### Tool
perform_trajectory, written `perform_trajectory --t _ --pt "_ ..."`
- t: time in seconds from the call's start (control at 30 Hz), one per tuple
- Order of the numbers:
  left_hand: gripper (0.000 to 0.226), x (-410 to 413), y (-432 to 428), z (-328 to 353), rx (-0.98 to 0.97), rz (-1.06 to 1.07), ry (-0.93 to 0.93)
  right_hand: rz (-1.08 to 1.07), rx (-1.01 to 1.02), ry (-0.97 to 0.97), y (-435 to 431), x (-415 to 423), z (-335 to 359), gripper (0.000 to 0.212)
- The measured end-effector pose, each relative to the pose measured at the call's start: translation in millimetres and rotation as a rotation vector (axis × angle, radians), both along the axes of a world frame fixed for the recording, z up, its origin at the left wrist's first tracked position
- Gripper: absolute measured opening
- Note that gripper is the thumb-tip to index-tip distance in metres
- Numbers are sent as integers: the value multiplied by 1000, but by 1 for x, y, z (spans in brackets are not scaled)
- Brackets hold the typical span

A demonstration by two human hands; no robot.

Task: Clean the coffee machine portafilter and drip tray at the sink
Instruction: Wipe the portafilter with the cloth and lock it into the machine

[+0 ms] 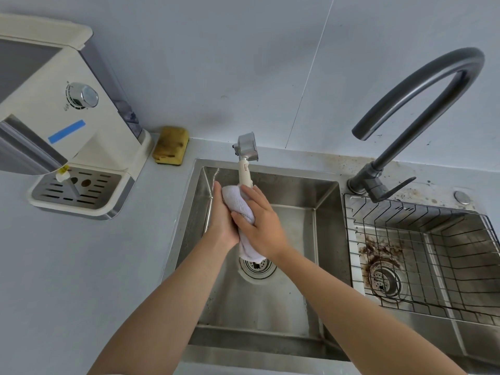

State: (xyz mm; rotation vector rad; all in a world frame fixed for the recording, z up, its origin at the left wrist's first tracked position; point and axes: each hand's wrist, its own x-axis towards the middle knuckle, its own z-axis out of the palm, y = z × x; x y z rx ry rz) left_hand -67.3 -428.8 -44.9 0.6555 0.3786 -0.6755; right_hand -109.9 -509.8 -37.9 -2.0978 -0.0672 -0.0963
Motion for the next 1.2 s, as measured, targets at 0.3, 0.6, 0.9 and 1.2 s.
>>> perform_trajectory --t 0.3,0.6,0.9,1.2 --pt "46 9 5 -7 124 -18 -41 40 99 33 -6 -24 -21 49" --pt "53 12 10 -19 266 -116 24 51 181 144 -21 -32 -12 54" --pt "24 0 20 -23 338 -191 -7 -282 594 381 -61 -15 14 15" --pt "10 -27 20 -15 426 -469 -189 -303 346 228 -85 19 38 21"
